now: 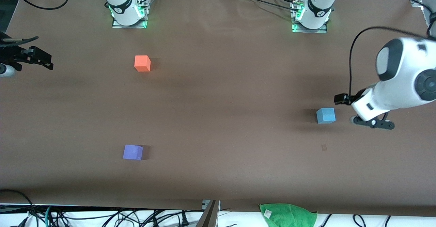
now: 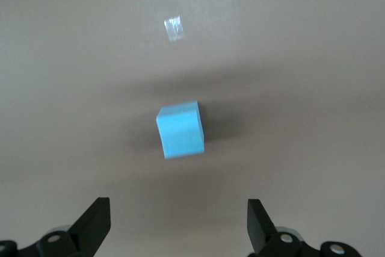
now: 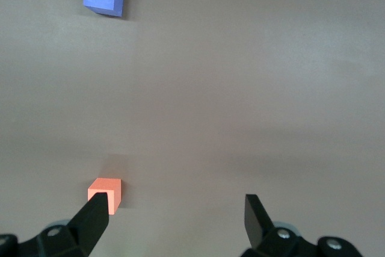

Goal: Place blue block between orange and purple blocks
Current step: 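Reach the left gripper down and grasp the light blue block, then carry the light blue block with the left gripper toward the table middle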

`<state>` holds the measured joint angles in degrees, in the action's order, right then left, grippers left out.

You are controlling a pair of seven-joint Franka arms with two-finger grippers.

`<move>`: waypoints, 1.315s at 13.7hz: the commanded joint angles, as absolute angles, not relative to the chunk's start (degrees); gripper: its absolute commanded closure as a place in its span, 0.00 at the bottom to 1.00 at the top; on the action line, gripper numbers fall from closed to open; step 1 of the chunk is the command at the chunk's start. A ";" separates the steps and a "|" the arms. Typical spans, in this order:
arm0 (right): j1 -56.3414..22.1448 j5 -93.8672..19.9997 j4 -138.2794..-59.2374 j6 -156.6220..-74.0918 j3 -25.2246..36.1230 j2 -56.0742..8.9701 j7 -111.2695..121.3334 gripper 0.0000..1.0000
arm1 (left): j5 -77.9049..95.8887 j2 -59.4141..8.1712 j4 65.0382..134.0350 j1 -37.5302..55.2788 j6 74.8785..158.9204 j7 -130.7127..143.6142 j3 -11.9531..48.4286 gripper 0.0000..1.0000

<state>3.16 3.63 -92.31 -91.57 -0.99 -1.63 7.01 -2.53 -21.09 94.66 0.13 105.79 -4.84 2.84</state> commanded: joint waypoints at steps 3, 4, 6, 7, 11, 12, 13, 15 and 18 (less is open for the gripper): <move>3.96 3.52 -91.14 -91.32 -1.49 -2.20 7.29 0.00 | -3.69 -21.71 110.88 -0.61 128.70 -3.17 2.81 0.00; 3.96 3.52 -91.14 -91.32 -1.49 -2.20 7.29 0.00 | -3.69 -22.14 113.53 -1.22 133.11 -3.16 2.81 0.00; 3.96 3.43 -91.14 -91.32 -1.49 -2.20 7.29 0.00 | -3.78 -23.28 115.13 -2.46 136.14 -3.25 2.81 0.00; 3.96 3.43 -91.14 -91.32 -1.49 -2.20 7.29 0.00 | -3.78 -24.16 115.14 -2.63 136.49 -3.25 2.81 0.00; 3.96 3.25 -91.14 -91.32 -1.49 -2.20 7.29 0.00 | -3.78 -27.41 115.93 -2.90 140.09 -3.08 2.90 0.00; 3.96 3.25 -90.97 -91.32 -1.49 -2.28 7.29 0.00 | -3.34 -28.90 115.84 -2.90 141.23 -3.08 2.90 0.07; 3.96 3.25 -90.79 -91.32 -1.49 -2.46 7.29 0.00 | -3.25 -29.70 115.93 -3.16 142.20 -3.08 2.90 0.33; 3.96 3.25 -90.70 -91.23 -1.49 -2.55 7.29 0.00 | -3.16 -29.71 115.93 -3.34 141.60 -2.90 2.99 0.79; 3.96 3.25 -90.35 -91.23 -1.49 -2.64 7.29 0.00 | -3.08 -28.05 114.88 -2.99 140.89 -2.72 3.16 0.98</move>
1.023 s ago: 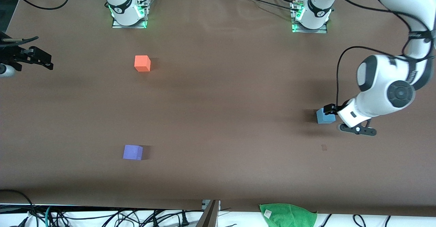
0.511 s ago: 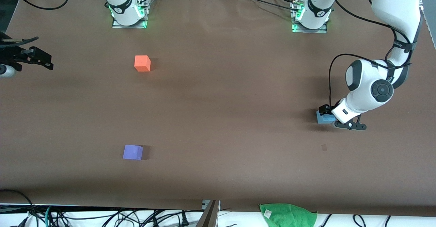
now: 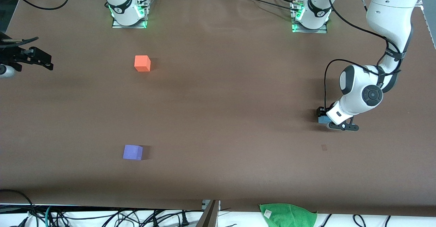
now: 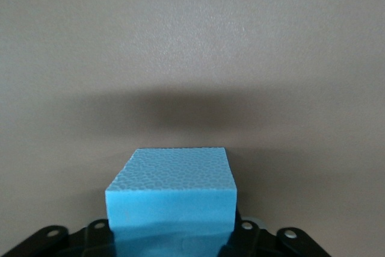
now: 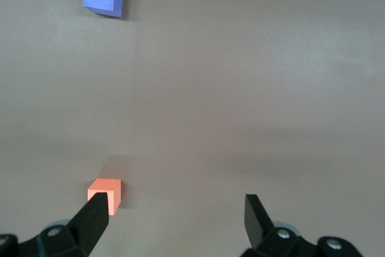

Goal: Place blue block between orange and purple blocks
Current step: 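Carry the light blue block with the left gripper toward the table middle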

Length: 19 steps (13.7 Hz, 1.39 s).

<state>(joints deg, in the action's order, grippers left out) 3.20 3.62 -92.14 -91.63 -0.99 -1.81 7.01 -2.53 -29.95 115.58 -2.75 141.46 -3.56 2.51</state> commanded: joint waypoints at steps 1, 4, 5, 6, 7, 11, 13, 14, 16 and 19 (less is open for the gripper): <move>3.96 3.25 -90.35 -91.23 -1.49 -2.64 7.29 0.00 | -3.08 -26.73 114.09 -2.55 140.54 -2.46 3.25 1.00; 3.96 3.16 -90.35 -91.23 -1.49 -2.64 7.29 0.00 | -3.08 -24.17 109.62 -2.55 132.31 3.83 9.91 1.00; 3.96 3.16 -90.35 -91.23 -1.49 -2.64 7.29 0.00 | -3.08 -24.08 106.82 -2.55 128.19 7.61 13.24 1.00; 3.96 3.16 -90.35 -91.23 -1.49 -2.64 7.29 0.00 | -3.16 -24.34 104.00 -2.37 124.58 11.04 15.97 0.99; 3.96 3.16 -90.35 -91.32 -1.49 -2.64 7.29 0.00 | -3.16 -24.61 101.71 -1.15 122.11 13.51 18.35 0.95; 3.96 3.16 -90.35 -91.32 -1.49 -2.64 7.21 0.00 | -3.16 -29.15 93.63 12.79 121.46 23.61 19.86 0.91; 3.96 3.16 -90.26 -91.32 -1.49 -2.72 7.21 0.00 | -3.16 -35.04 87.92 19.31 121.64 30.81 19.78 0.92; 3.96 3.16 -90.26 -91.41 -1.49 -2.72 7.21 0.00 | -3.69 -37.59 86.06 21.51 121.81 33.63 19.69 0.92; 3.87 3.25 -90.26 -91.41 -1.58 -3.34 7.29 0.00 | -3.69 -42.34 83.86 24.94 123.21 37.07 19.16 0.92; 3.87 3.08 -90.26 -91.49 -1.58 -3.43 7.21 0.00 | -4.65 -46.49 84.20 30.48 132.78 43.92 15.40 0.92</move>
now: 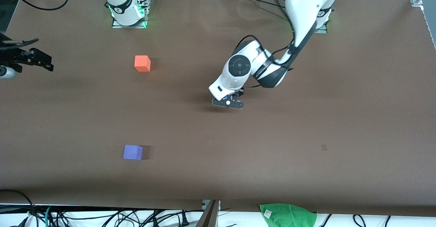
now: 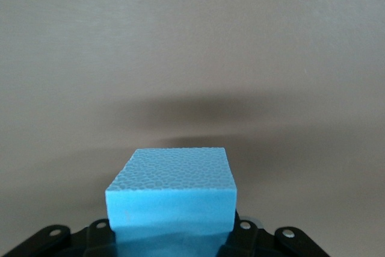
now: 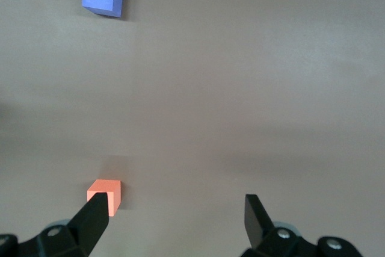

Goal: Place blue block between orange and purple blocks
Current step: 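Carry the light blue block with the left gripper toward the table middle, then release the blue block with the left gripper while the right gripper approaches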

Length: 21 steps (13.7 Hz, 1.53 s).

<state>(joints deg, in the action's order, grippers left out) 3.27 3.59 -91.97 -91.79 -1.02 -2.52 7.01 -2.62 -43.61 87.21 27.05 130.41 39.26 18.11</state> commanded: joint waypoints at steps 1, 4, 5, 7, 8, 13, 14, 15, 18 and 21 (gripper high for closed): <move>3.87 3.08 -90.26 -91.49 -1.58 -3.51 7.12 0.00 | -4.83 -46.76 84.20 32.41 132.98 46.12 13.90 0.92; 3.87 3.08 -90.35 -92.46 -1.58 -3.69 7.03 0.00 | -6.06 -47.02 84.55 34.89 132.98 47.72 10.73 0.83; 3.87 3.08 -90.35 -92.46 -1.58 -3.78 7.12 0.00 | -6.06 -46.93 84.46 34.89 132.80 48.77 10.64 0.70; 3.78 3.08 -90.44 -93.60 -1.58 -4.13 7.21 0.00 | -6.06 -46.67 84.46 34.81 132.72 50.27 10.72 0.00; 3.78 3.08 -90.44 -93.60 -1.58 -4.65 7.21 0.00 | -6.06 -46.50 84.46 34.54 132.63 50.27 10.72 0.00; 3.69 3.08 -90.53 -93.60 -1.67 -5.71 7.29 0.00 | -6.06 -37.64 83.85 33.49 121.15 49.31 10.81 0.00; 3.69 3.16 -90.53 -93.60 -1.58 -6.06 7.21 0.00 | -6.06 -34.92 83.76 33.23 117.89 48.78 10.81 0.00; 3.60 3.43 -90.44 -93.78 -1.58 -7.54 7.29 0.00 | -5.80 -32.20 83.59 32.44 114.56 47.21 10.81 0.00; 3.34 3.34 -90.44 -94.57 -1.93 -9.23 7.21 0.00 | -2.56 -26.47 80.88 27.00 104.01 38.97 11.34 0.00; -0.51 3.08 -90.44 -96.84 -2.20 -10.45 6.15 0.00 | -2.63 -25.93 71.84 20.42 89.87 28.33 10.99 0.00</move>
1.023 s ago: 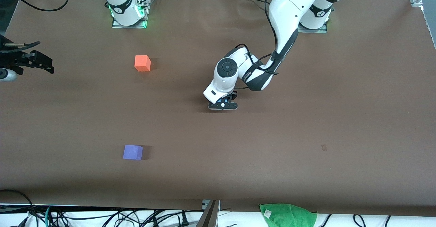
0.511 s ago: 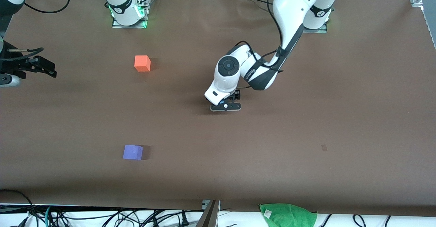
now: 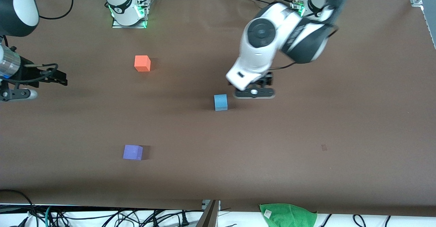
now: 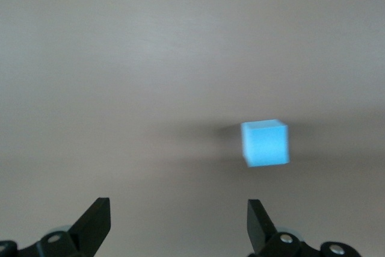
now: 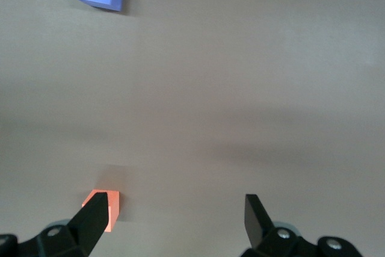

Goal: Place blue block between orange and purple blocks
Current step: 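Release the blue block with the left gripper while the right gripper approaches, then grasp the blue block with the right gripper while the left gripper withdraws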

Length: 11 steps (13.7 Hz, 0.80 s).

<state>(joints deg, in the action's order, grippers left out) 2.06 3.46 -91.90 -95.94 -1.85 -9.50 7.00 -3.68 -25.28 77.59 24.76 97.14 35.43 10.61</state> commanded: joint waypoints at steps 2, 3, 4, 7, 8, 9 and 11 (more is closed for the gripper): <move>-4.46 2.99 -90.44 -99.39 -2.20 -11.95 1.18 0.00 | -2.29 -25.84 69.35 15.06 86.58 19.91 10.99 0.00; -6.48 2.21 -90.44 -100.27 -2.20 -13.35 -2.77 0.00 | -2.02 -24.36 69.61 13.29 86.83 14.99 10.64 0.00; -8.16 -0.24 -90.44 -101.50 -2.20 -14.40 -5.51 0.00 | -2.02 -22.69 70.39 11.88 87.18 12.59 9.76 0.00; -13.43 -3.69 -90.44 -107.56 -2.20 -17.74 -14.20 0.00 | -0.19 -13.84 77.48 10.29 88.67 8.81 2.04 0.00; -15.88 -3.26 -90.35 -110.19 -2.20 -19.15 -17.46 0.00 | 0.35 -9.54 81.96 7.50 89.81 4.00 1.85 0.00; -18.26 -2.99 -90.35 -113.09 -2.20 -20.64 -19.32 0.00 | 0.09 -5.66 86.44 5.99 90.43 -0.40 1.76 0.00; -23.09 -2.90 -90.35 -119.24 -2.02 -23.98 -23.53 0.00 | 0.09 0.23 92.96 2.40 92.71 -5.51 0.62 0.00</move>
